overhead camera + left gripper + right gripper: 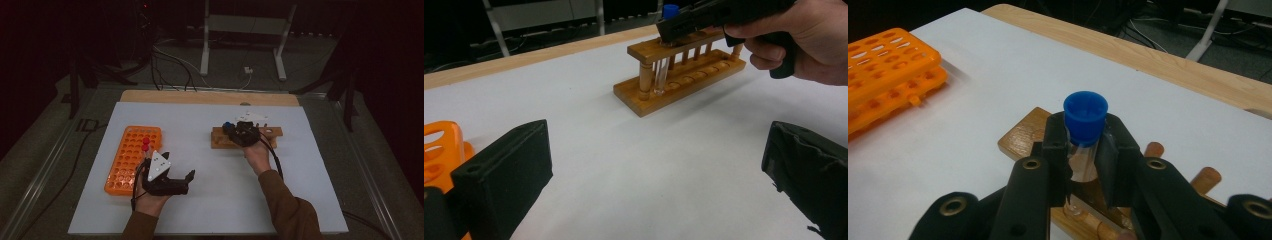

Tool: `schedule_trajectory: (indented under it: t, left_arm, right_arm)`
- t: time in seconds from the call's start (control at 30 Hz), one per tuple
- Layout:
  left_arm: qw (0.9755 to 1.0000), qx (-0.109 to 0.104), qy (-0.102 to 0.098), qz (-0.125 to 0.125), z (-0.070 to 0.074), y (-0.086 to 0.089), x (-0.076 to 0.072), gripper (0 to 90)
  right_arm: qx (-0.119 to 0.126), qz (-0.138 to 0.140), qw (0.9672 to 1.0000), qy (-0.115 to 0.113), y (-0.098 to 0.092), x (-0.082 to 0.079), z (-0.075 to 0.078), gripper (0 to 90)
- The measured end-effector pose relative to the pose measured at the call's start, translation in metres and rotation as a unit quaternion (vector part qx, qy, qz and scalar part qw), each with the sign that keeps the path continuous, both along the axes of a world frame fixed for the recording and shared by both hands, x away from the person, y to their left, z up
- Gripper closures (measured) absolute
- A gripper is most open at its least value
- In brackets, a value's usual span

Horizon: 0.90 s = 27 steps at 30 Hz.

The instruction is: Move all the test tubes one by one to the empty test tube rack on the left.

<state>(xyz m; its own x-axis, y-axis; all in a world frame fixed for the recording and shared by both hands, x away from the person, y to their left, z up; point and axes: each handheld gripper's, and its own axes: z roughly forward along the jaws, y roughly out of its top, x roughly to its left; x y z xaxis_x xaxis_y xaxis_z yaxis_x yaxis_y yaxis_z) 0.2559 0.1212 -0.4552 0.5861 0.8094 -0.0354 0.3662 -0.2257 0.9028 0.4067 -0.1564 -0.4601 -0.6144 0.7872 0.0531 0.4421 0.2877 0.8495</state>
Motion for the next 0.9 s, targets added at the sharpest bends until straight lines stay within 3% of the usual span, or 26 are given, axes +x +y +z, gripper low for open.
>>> schedule_trajectory:
  t: [0.57, 0.9]
  left_arm:
    - [1.0, -0.003, 0.004, 0.0, -0.002, 0.001, 0.001, 0.4]
    - [1.0, -0.005, 0.007, 0.003, -0.003, 0.001, 0.002, 0.4]
  right_arm:
    - [0.0, -0.01, 0.9999, -0.003, 0.0, -0.001, -0.001, 77.0]
    - [0.029, -0.011, 0.999, -0.032, -0.011, -0.009, 0.02, 77.1]
